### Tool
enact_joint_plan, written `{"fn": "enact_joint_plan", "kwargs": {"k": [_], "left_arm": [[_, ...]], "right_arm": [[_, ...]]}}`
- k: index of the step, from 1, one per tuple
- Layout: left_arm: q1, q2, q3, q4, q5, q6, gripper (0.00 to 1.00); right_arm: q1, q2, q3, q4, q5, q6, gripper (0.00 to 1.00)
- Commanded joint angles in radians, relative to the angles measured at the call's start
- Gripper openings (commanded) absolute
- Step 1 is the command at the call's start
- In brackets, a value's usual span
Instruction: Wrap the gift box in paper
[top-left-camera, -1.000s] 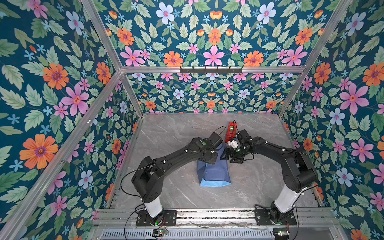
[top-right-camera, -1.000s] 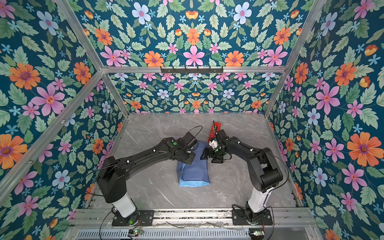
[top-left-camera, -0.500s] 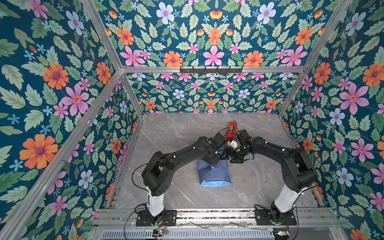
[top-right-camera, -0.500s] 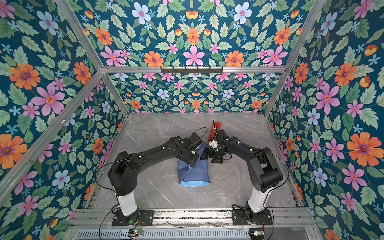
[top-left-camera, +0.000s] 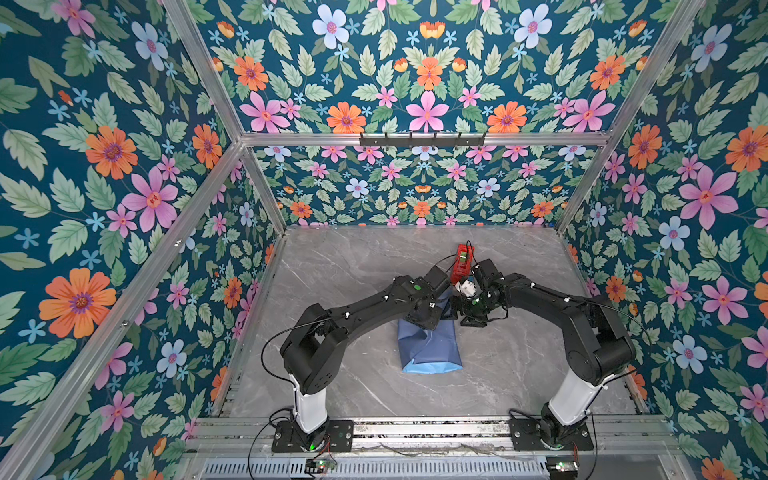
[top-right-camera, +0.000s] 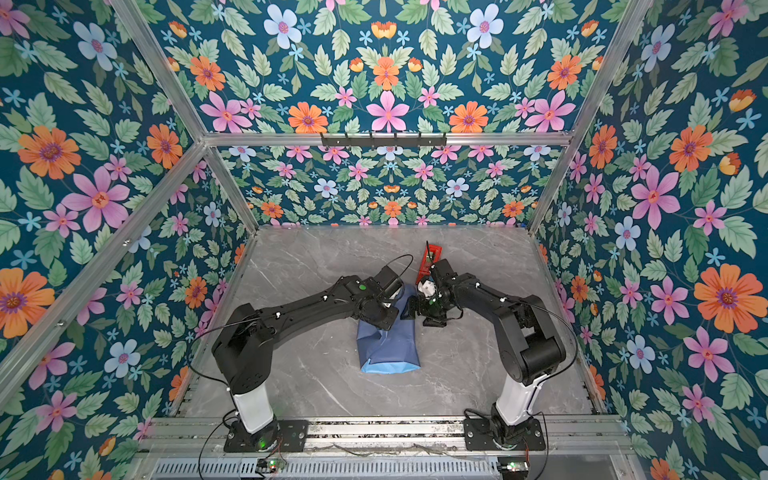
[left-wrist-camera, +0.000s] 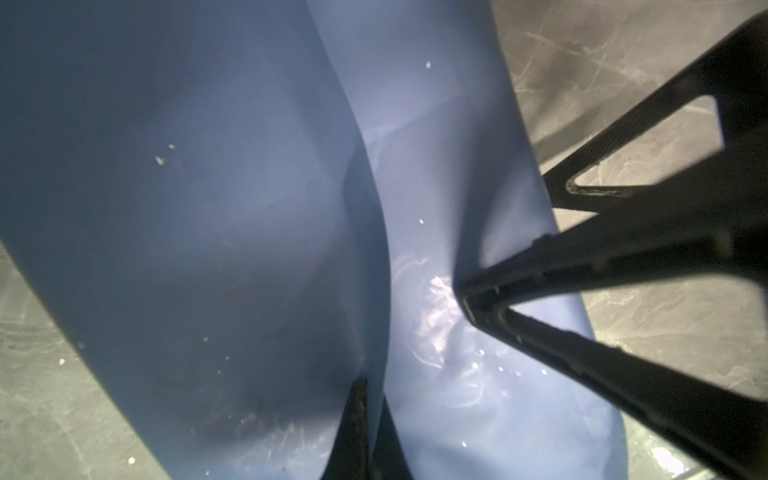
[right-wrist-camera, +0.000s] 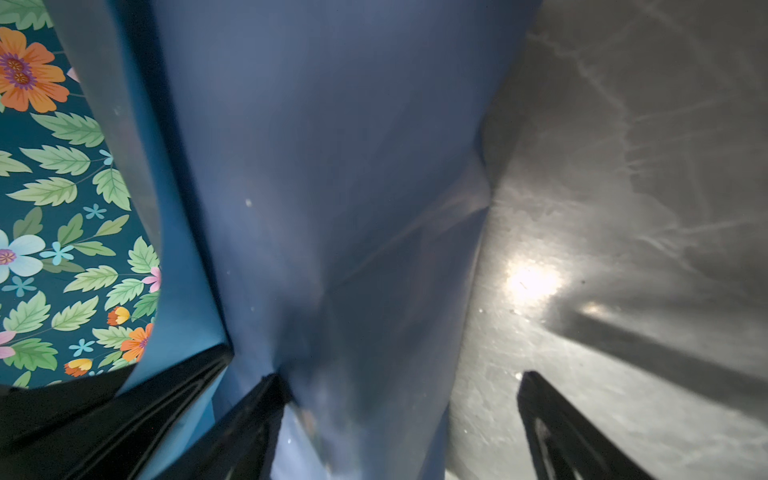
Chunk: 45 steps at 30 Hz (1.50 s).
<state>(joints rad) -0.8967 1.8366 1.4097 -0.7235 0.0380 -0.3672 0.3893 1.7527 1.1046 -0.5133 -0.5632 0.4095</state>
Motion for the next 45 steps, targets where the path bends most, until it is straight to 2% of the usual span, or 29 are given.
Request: {"fn": "enact_joint_plan", "kwargs": {"k": [1, 9, 15, 25, 35, 45], "left_arm": [[0.002, 0.009, -0.031, -0.012, 0.009, -0.009, 0.0], [0.007, -0.005, -0.069, -0.006, 0.003, -0.009, 0.0], [0.008, -0.002, -0.067, 0.001, 0.011, -0.01, 0.0], [0.004, -0.027, -0.012, 0.023, 0.046, -0.034, 0.0], [-0.004, 0.002, 0.032, 0.072, 0.103, -0.066, 0.0], [-0.004, 0.012, 0.026, 0.153, 0.103, -0.113, 0.0]], "right_arm": [[-0.001, -0.013, 0.001, -0.058, 0.093, 0.005, 0.88], [-0.02, -0.086, -0.043, 0.029, -0.037, 0.076, 0.9], [-0.024, -0.068, -0.064, 0.027, -0.029, 0.065, 0.89], [-0.024, -0.048, -0.095, 0.0, 0.063, 0.03, 0.88], [-0.024, -0.043, -0.114, 0.014, 0.065, 0.035, 0.87], [-0.021, -0.043, -0.123, 0.024, 0.062, 0.043, 0.87]]}}
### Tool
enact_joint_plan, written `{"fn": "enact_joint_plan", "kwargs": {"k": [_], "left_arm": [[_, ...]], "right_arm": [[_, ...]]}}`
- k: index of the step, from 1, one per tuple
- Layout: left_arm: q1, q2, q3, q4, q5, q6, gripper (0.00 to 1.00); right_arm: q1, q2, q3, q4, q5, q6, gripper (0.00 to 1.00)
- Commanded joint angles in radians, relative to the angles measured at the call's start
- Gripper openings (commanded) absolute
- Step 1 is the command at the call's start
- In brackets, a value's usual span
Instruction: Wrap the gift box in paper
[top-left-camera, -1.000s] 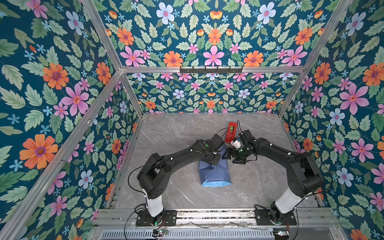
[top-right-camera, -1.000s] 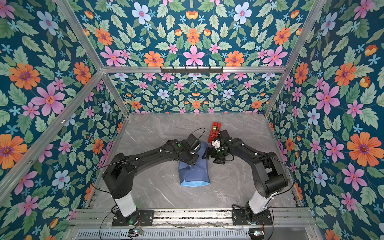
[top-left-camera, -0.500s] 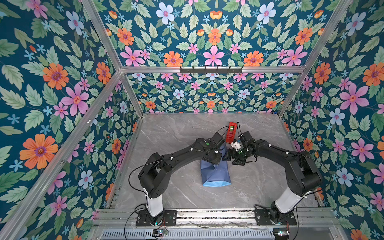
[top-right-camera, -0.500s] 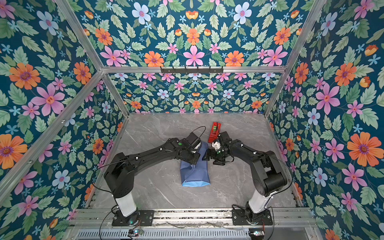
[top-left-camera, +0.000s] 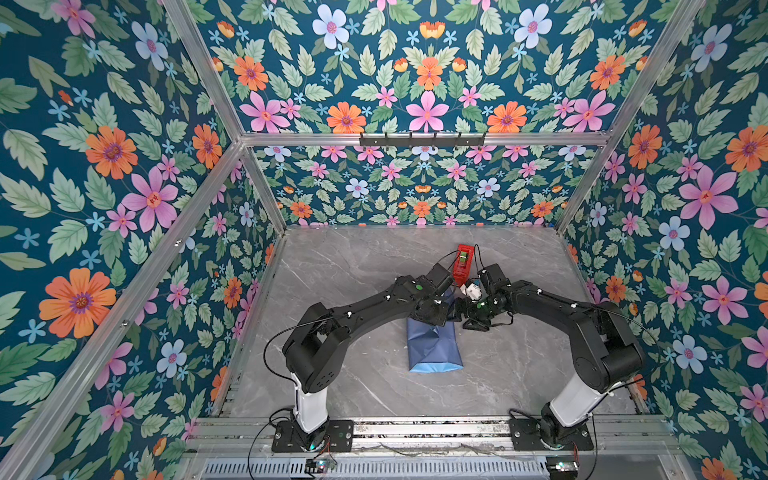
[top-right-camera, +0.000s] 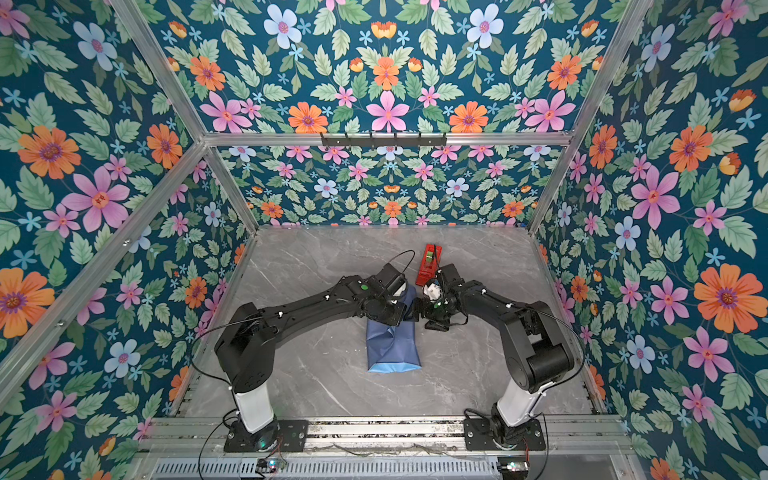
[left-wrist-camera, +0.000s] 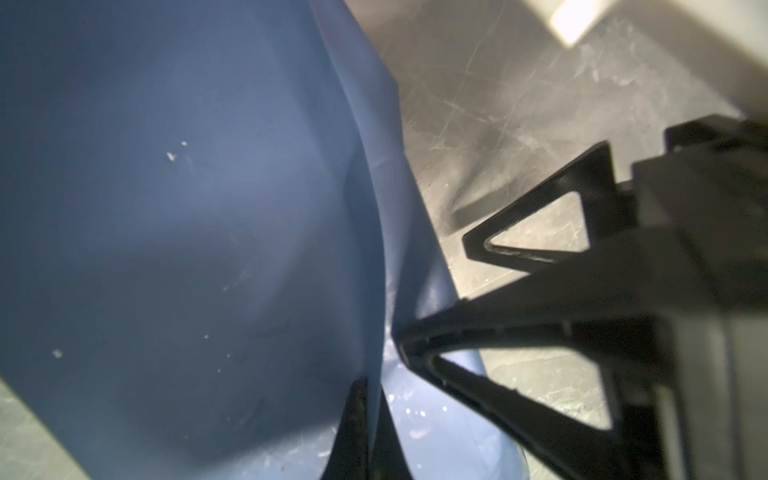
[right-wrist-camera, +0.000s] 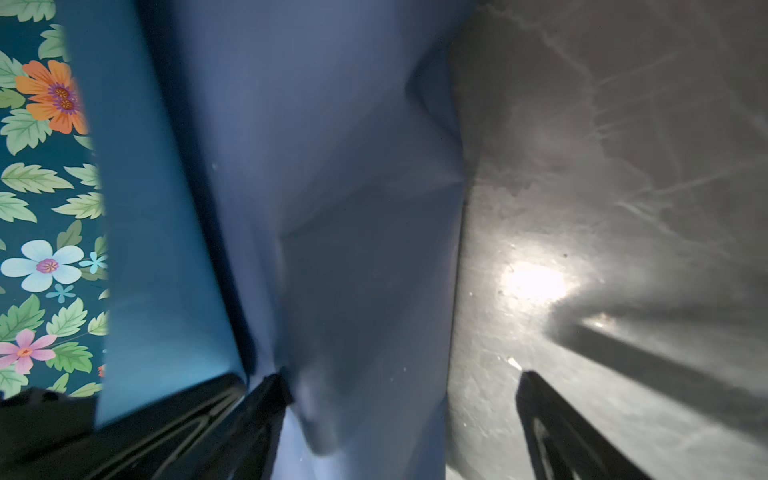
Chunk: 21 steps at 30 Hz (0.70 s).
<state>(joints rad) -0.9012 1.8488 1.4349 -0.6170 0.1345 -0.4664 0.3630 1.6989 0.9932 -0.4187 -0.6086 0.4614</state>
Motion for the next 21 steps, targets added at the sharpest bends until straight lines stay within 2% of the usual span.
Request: {"fn": "enact_joint_plan", "kwargs": {"k": [1, 14, 21], "left_arm": [[0.0, -0.002, 0.002, 0.052, 0.008, -0.016, 0.0], [0.003, 0.018, -0.049, 0.045, -0.002, -0.002, 0.0], [0.011, -0.003, -0.1, 0.037, -0.019, 0.0, 0.0]], "right_arm": [[0.004, 0.01, -0.013, -0.069, 0.107, -0.009, 0.87], [0.005, -0.001, 0.011, -0.09, 0.111, -0.015, 0.87], [-0.001, -0.029, 0.035, -0.074, 0.038, 0.01, 0.89]]}}
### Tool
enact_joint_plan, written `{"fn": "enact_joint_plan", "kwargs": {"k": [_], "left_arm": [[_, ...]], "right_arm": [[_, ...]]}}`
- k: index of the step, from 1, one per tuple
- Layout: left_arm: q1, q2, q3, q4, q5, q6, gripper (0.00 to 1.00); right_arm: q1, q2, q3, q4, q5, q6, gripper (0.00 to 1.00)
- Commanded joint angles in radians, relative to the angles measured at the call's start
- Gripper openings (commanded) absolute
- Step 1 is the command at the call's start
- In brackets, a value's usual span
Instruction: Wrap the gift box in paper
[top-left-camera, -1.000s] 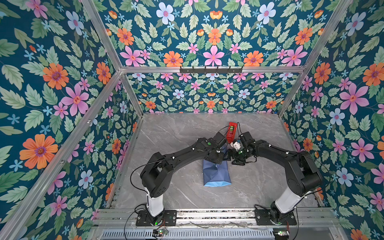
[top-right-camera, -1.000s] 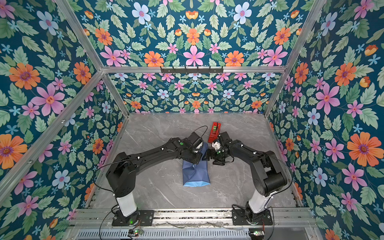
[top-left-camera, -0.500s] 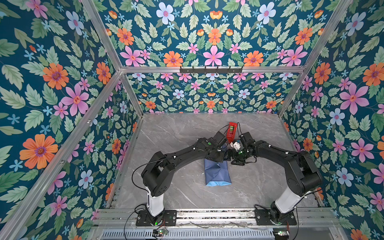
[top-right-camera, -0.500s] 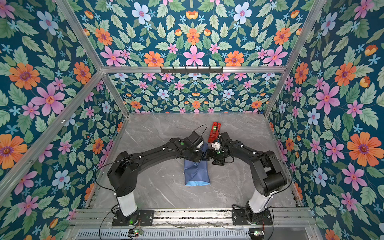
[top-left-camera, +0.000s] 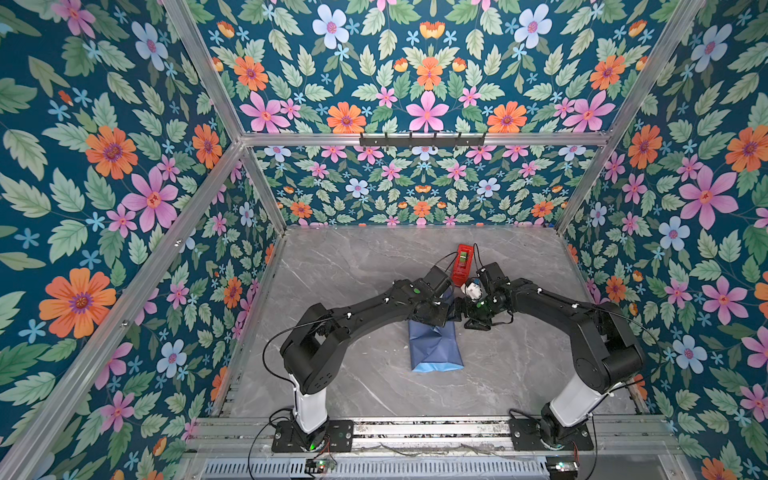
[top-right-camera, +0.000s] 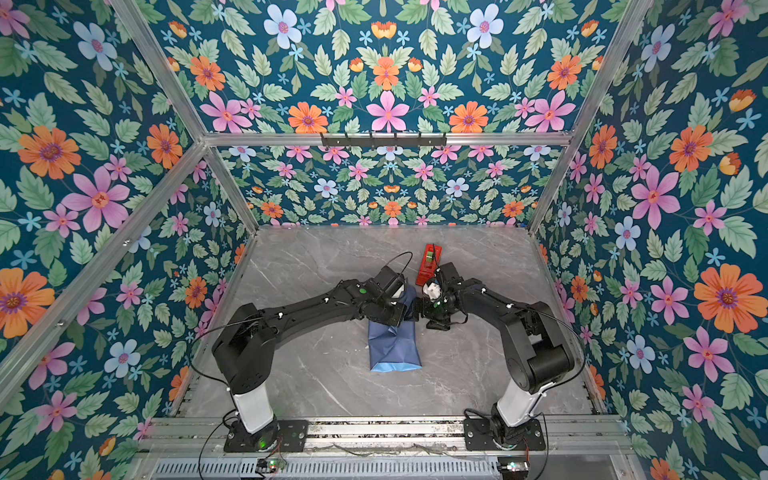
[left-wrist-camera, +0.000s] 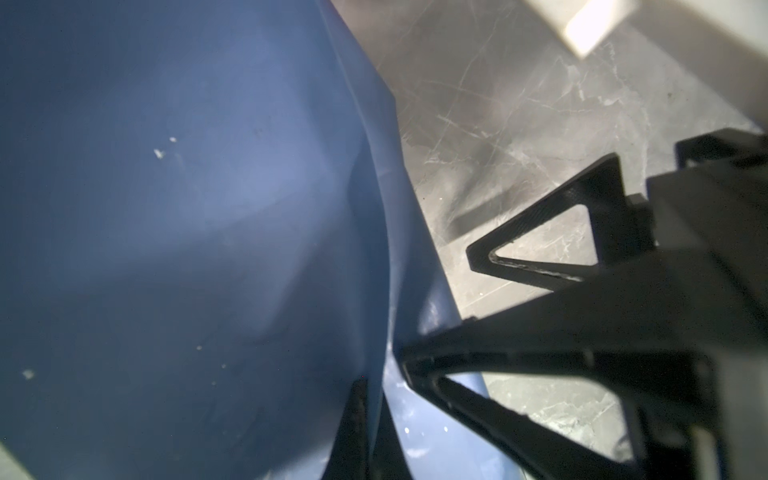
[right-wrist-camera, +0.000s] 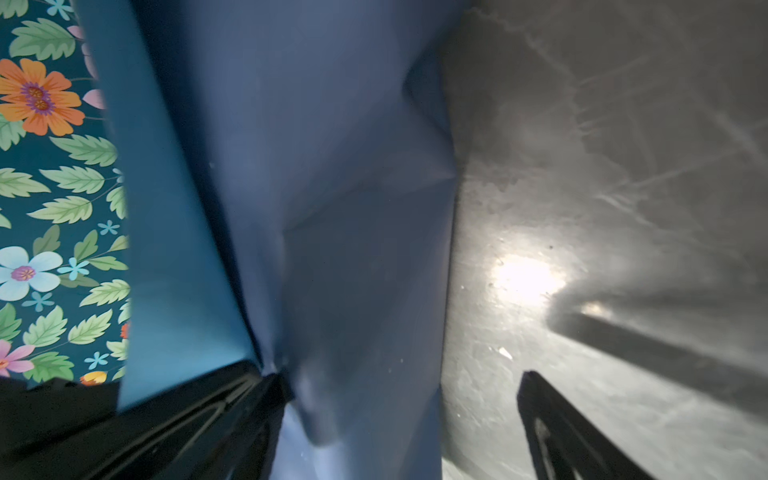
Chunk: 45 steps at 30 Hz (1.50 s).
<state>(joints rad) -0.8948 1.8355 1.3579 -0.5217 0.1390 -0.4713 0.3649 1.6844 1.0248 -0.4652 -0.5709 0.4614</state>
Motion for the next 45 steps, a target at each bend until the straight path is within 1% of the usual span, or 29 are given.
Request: {"fn": "enact_joint_plan", "kwargs": {"k": [1, 5, 13, 23, 32, 35, 38, 41, 45], "left_arm": [[0.004, 0.008, -0.027, -0.057, -0.024, 0.005, 0.0], [0.006, 0.007, -0.033, -0.054, -0.024, 0.003, 0.0], [0.005, 0.002, -0.003, -0.051, -0.02, 0.001, 0.0], [0.005, 0.005, 0.046, 0.007, 0.026, -0.042, 0.0], [0.004, 0.012, 0.027, 0.054, 0.066, -0.062, 0.0], [0.003, 0.016, 0.015, 0.06, 0.06, -0.06, 0.0], [0.003, 0.021, 0.002, 0.062, 0.057, -0.059, 0.05], [0.003, 0.015, -0.022, 0.07, 0.063, -0.061, 0.12], [0.003, -0.003, -0.064, 0.085, 0.068, -0.065, 0.24]], "right_arm": [[-0.005, -0.016, 0.003, -0.019, -0.012, 0.016, 0.89], [-0.009, -0.017, -0.006, -0.013, -0.034, 0.025, 0.89], [-0.014, -0.012, -0.044, -0.022, 0.03, 0.003, 0.89], [-0.014, -0.011, -0.083, 0.007, 0.036, 0.011, 0.88], [-0.014, -0.003, -0.08, 0.004, 0.042, 0.01, 0.88], [-0.014, -0.005, -0.079, 0.001, 0.045, 0.007, 0.88], [-0.014, -0.005, -0.079, -0.002, 0.048, 0.008, 0.88], [-0.014, -0.006, -0.076, -0.006, 0.049, 0.006, 0.88], [-0.014, -0.01, -0.07, -0.016, 0.057, 0.001, 0.88]]}}
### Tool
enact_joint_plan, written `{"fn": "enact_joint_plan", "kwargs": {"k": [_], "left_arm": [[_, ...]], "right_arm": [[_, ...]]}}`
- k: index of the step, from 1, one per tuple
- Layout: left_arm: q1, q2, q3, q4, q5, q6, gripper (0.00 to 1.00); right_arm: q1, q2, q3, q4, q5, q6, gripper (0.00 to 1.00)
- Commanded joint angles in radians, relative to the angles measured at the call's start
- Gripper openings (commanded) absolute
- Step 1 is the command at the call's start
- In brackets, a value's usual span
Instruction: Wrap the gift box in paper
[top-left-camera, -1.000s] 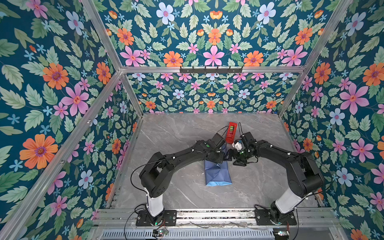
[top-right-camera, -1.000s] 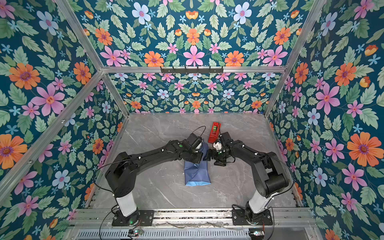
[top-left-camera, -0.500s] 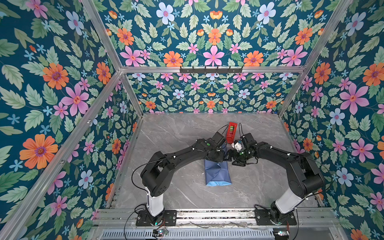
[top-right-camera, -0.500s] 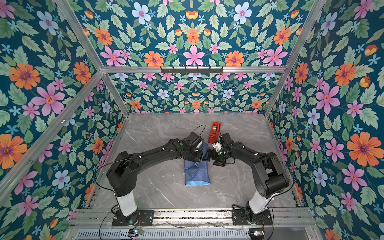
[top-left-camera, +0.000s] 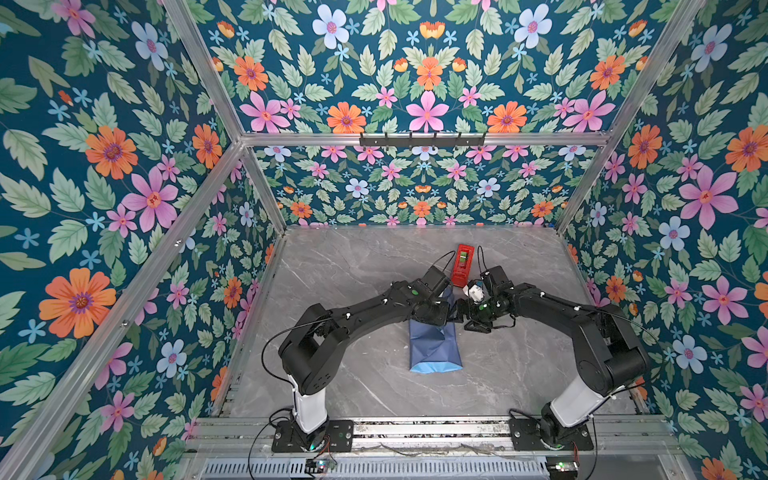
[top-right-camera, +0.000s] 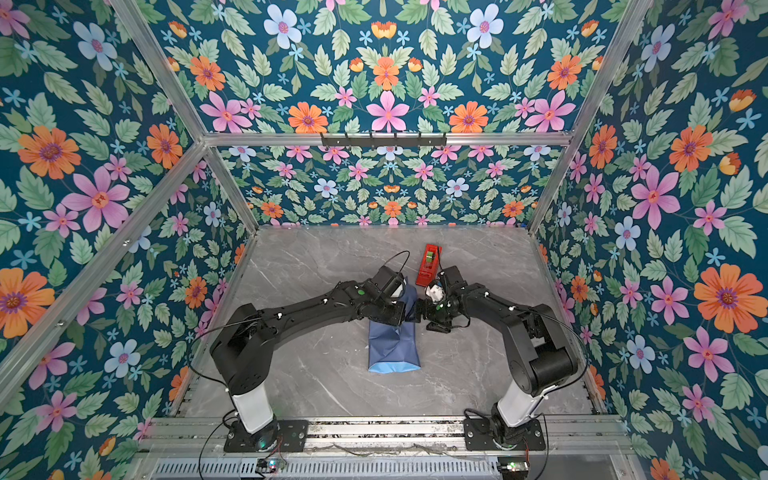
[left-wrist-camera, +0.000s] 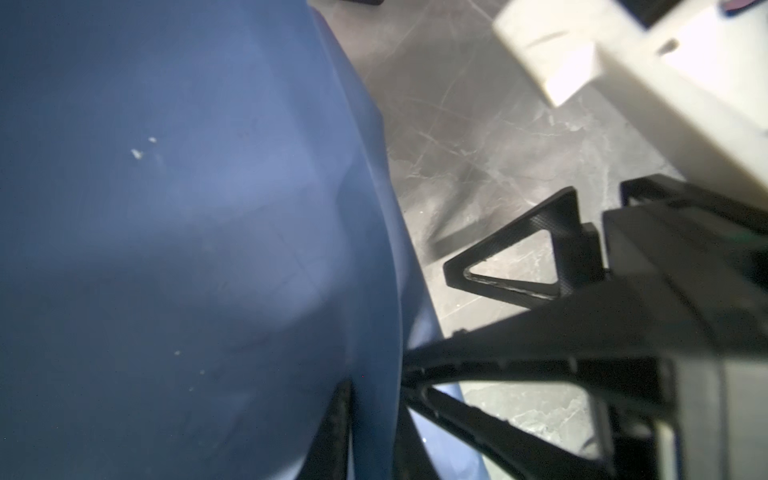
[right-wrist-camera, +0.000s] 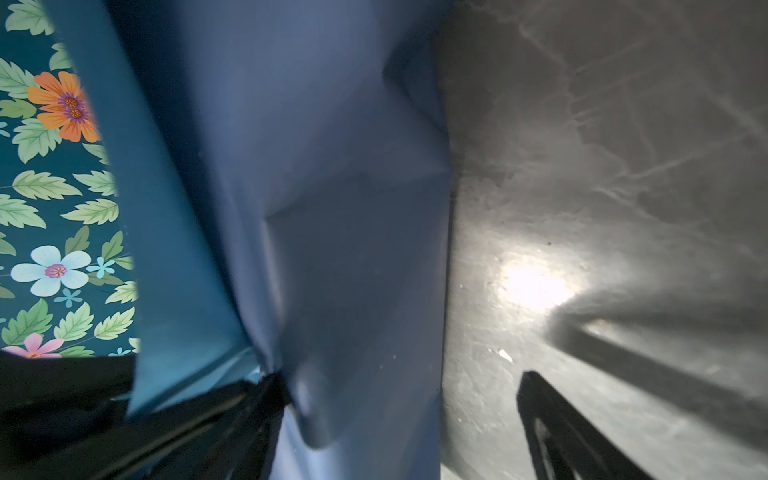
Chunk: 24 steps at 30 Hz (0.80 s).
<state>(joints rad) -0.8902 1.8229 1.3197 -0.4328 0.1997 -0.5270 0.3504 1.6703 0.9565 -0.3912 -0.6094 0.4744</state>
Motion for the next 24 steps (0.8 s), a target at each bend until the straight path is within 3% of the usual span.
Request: {"fn": "enact_joint_plan", "kwargs": {"k": [1, 14, 24], "left_arm": [[-0.002, 0.006, -0.034, 0.0, 0.009, -0.011, 0.27], [-0.001, -0.013, -0.1, 0.084, 0.056, -0.043, 0.45], [-0.001, -0.02, -0.123, 0.132, 0.092, -0.054, 0.58]], "right_arm": [[0.001, 0.003, 0.0, -0.093, 0.097, -0.013, 0.88], [-0.012, -0.05, 0.024, -0.093, 0.066, 0.016, 0.88], [-0.086, -0.047, 0.082, -0.093, 0.066, 0.021, 0.88]]}}
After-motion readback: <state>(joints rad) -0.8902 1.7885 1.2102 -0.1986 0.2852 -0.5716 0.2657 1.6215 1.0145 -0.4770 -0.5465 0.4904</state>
